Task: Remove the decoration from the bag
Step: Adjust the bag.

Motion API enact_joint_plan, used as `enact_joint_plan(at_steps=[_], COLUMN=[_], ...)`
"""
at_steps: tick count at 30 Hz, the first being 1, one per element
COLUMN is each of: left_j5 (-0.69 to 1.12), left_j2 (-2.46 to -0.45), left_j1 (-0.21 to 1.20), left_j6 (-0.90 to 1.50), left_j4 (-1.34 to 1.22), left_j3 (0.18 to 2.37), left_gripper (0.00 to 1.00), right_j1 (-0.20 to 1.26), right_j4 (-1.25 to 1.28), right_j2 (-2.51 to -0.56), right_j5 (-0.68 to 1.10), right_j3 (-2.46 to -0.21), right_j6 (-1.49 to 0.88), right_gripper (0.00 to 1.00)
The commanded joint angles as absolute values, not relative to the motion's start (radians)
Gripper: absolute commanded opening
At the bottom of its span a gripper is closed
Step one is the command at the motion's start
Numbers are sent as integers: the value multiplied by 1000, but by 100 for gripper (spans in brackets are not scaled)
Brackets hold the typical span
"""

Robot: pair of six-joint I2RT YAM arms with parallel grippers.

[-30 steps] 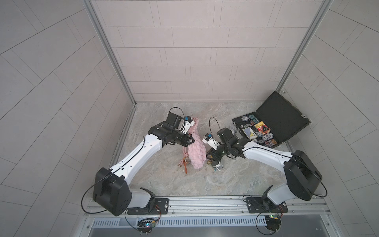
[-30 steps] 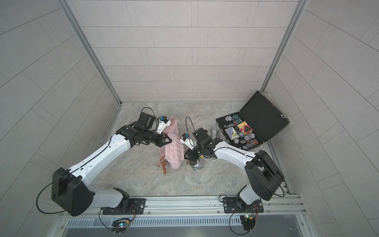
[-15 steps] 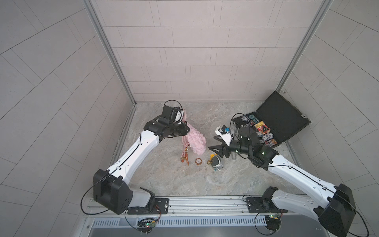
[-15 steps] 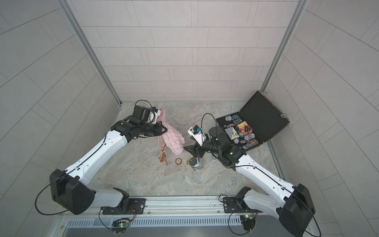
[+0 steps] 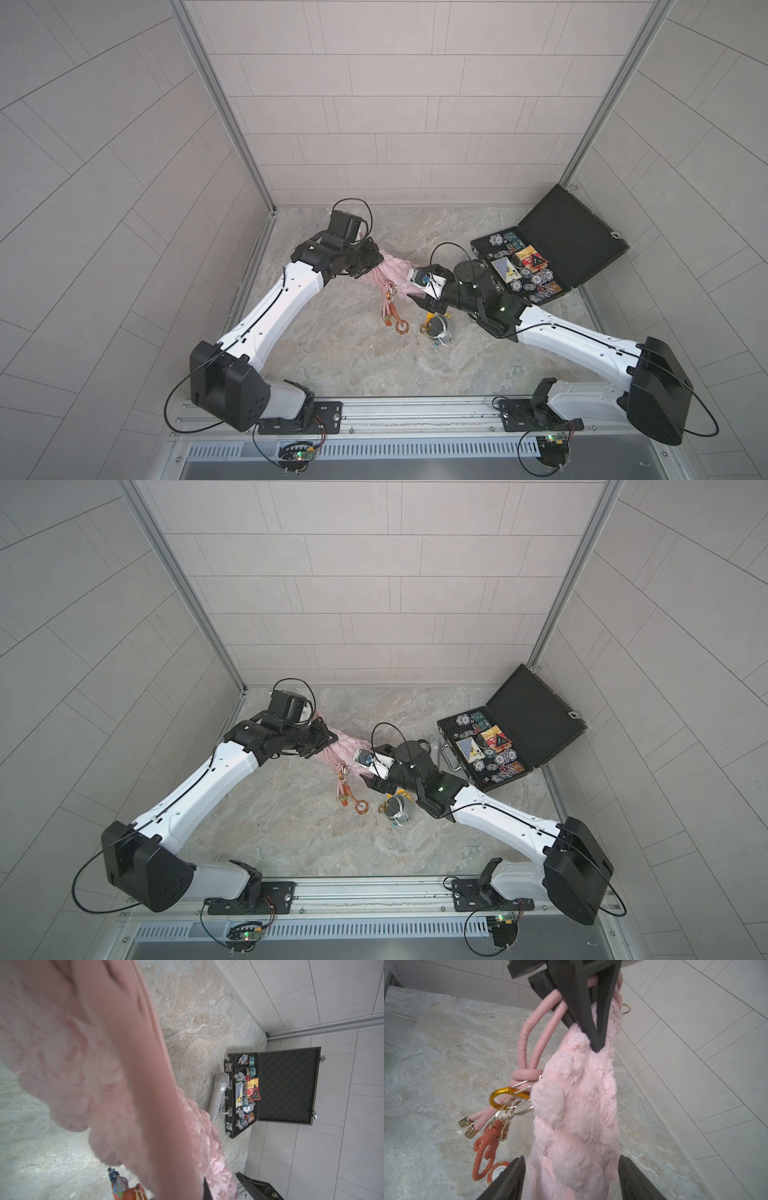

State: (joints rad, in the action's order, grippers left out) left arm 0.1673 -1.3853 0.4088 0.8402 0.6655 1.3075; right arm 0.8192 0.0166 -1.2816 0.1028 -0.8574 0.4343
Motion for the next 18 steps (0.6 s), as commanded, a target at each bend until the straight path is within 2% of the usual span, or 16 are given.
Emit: enact_joint_plan(at_steps=[1, 5, 9, 11, 13, 18], left_j5=[196, 218, 224, 226, 232, 237], left_j2=[-1349, -1334, -1331, -1327, -1328, -1302], left_j1=[420, 426, 431, 430, 431, 423], left_j6=[900, 941, 941, 934, 923, 911], left_j4=[643, 624, 618, 617, 621, 630], left_j3=[1304, 1262, 1240, 1235, 1239, 1216], left_gripper=[1, 3, 7, 12, 20, 39], right_j1=[825, 830, 831, 831, 831, 825], right_j4=[58, 84, 107, 111, 134, 164], right_j2=[-1321, -1351, -1346, -1339, -1325, -1288], right_j5=[67, 116, 155, 158, 142, 121], right_j3=[-908, -947, -963, -961, -947, -928], right_j6=[494, 476, 407, 369, 316, 222], right_gripper=[70, 59, 30, 15, 5, 0])
